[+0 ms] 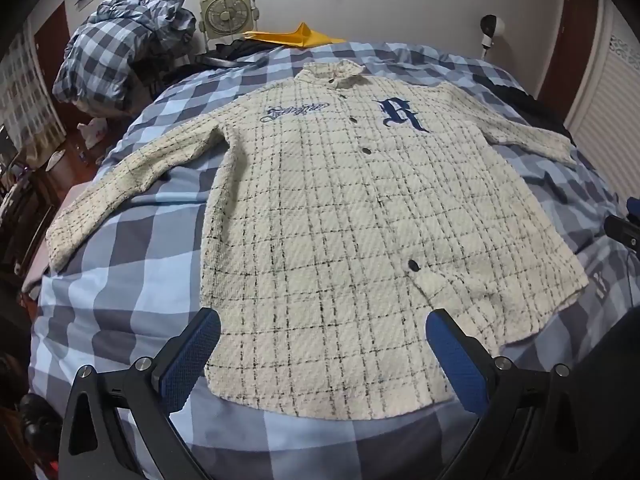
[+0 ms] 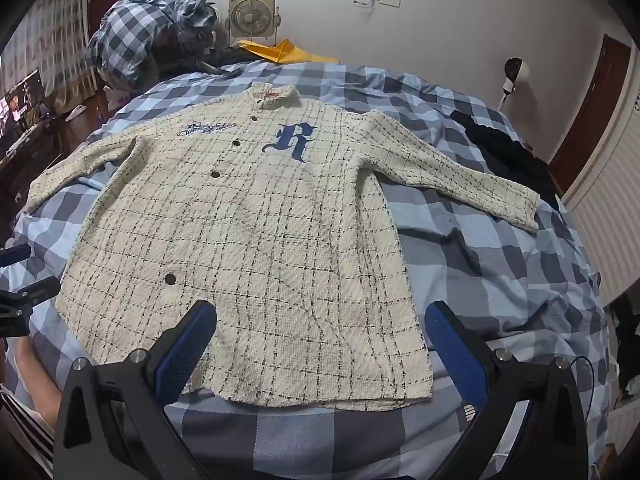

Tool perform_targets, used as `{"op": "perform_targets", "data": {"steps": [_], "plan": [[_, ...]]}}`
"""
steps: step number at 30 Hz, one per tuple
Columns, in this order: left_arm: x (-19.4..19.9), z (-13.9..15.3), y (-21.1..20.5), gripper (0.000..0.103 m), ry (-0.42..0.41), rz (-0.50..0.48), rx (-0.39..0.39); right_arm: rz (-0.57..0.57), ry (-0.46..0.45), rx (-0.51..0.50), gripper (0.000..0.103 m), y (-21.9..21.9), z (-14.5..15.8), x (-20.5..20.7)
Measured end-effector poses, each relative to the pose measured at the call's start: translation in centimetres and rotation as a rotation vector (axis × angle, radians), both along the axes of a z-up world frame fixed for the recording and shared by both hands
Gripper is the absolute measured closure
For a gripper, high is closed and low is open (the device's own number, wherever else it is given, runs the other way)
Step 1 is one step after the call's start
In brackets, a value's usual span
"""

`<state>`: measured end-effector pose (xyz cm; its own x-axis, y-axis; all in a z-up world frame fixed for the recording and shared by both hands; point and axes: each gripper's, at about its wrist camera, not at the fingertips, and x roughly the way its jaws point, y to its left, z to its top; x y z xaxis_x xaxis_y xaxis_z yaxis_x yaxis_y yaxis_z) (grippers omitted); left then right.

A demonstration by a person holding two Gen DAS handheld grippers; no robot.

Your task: Fold small clothes

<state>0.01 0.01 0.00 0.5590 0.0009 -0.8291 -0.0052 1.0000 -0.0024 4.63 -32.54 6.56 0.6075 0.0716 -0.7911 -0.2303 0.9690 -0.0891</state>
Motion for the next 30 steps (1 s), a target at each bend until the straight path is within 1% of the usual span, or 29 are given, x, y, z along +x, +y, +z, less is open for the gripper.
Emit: {"op": "perform_targets", "data": {"steps": [8, 10, 14, 19, 24, 27, 30], "plan": [[0.3, 0.2, 0.5, 0.000, -0.009, 0.002, 0.007, 0.000, 0.005, 0.000, 0.001, 0.1, -0.1, 0.0], [-0.1, 0.3, 0.3, 0.000, -0.015, 0.003, 0.010, 0.001, 0.015, 0.003, 0.001, 0.0, -0.1, 0.1], [-0.1, 0.5, 0.0, 0.000, -0.028, 0.010, 0.023, -0.002, 0.028, 0.023, 0.001, -0.2, -0.1, 0.1], [0.0, 0.5, 0.4, 0.000, -0.037, 0.028, 0.029, -0.010, 0.022, 0.060, 0.001, -0.7, 0.2, 0.1], [0.2, 1.2, 1.1, 0.000, -0.052, 0.060, 0.038, -0.002, 0.011, 0.087, 0.001, -0.8, 0.5, 0.0], [1.0, 1.6, 1.5, 0.000, -0.040, 0.080, 0.018, 0.000, 0.015, 0.115, 0.001, -1.2, 0.5, 0.1], [3.0, 1.8, 1.4, 0.000, 0.001, 0.111, 0.045, -0.003, 0.020, 0.141, 0.001, -1.5, 0.6, 0.3]]}}
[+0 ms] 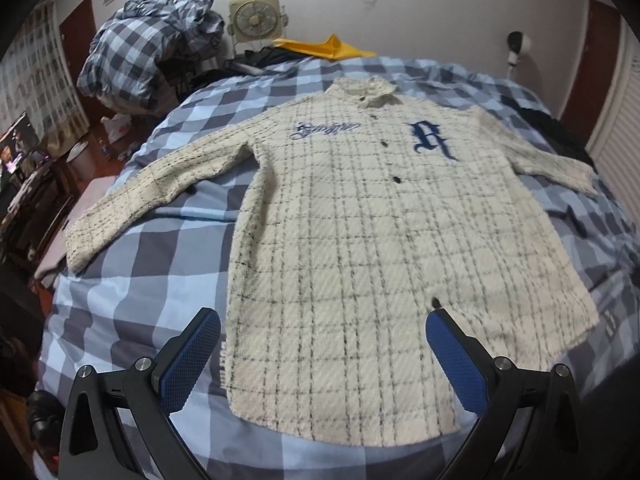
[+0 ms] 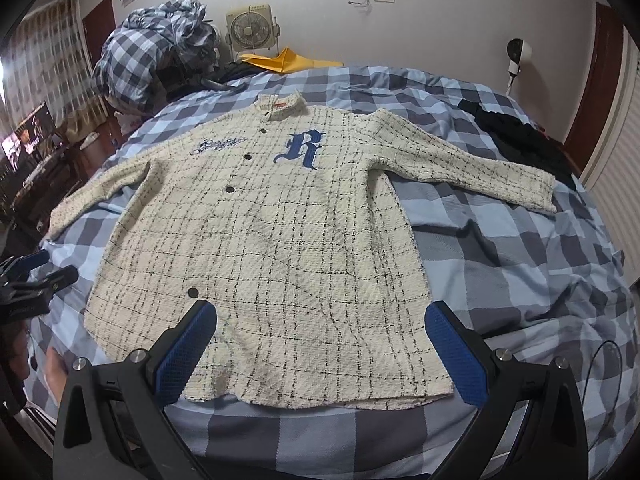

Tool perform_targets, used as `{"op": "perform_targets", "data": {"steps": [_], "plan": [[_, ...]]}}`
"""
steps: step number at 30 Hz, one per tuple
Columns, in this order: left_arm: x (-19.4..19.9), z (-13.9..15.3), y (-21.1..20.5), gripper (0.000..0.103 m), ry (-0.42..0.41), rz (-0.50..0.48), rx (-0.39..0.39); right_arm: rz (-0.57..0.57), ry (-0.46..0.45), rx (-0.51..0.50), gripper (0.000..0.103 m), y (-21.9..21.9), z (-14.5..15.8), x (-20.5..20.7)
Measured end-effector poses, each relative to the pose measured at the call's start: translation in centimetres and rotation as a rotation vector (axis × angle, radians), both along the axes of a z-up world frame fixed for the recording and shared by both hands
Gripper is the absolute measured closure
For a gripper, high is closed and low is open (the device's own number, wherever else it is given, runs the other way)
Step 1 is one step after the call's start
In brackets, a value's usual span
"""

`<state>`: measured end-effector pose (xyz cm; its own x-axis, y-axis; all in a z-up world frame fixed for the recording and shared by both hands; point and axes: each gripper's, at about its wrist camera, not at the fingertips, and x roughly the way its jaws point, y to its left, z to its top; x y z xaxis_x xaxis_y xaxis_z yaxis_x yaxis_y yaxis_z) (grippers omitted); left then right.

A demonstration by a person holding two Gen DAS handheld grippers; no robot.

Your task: Fold small clothes

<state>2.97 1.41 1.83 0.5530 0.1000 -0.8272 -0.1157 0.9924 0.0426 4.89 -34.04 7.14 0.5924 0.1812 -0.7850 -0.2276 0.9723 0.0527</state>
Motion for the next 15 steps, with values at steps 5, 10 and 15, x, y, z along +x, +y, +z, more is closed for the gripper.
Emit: {"op": "perform_targets", "data": {"steps": [5, 10, 15], "plan": [[0.6, -0.3, 0.2, 0.000, -0.079, 0.003, -0.005, -0.013, 0.002, 0.009, 0.001, -0.1, -0.1, 0.0], [0.3, -1.3, 0.2, 0.000, -0.046, -0.038, 0.023, -0.010, 0.007, -0.015, 0.001, 0.2, -0.2, 0.2], [-0.1, 0.3, 0.6, 0.000, -0.098, -0.038, -0.010, -0.012, 0.051, -0.052, 0.001, 0.7, -0.8, 0.8]]}}
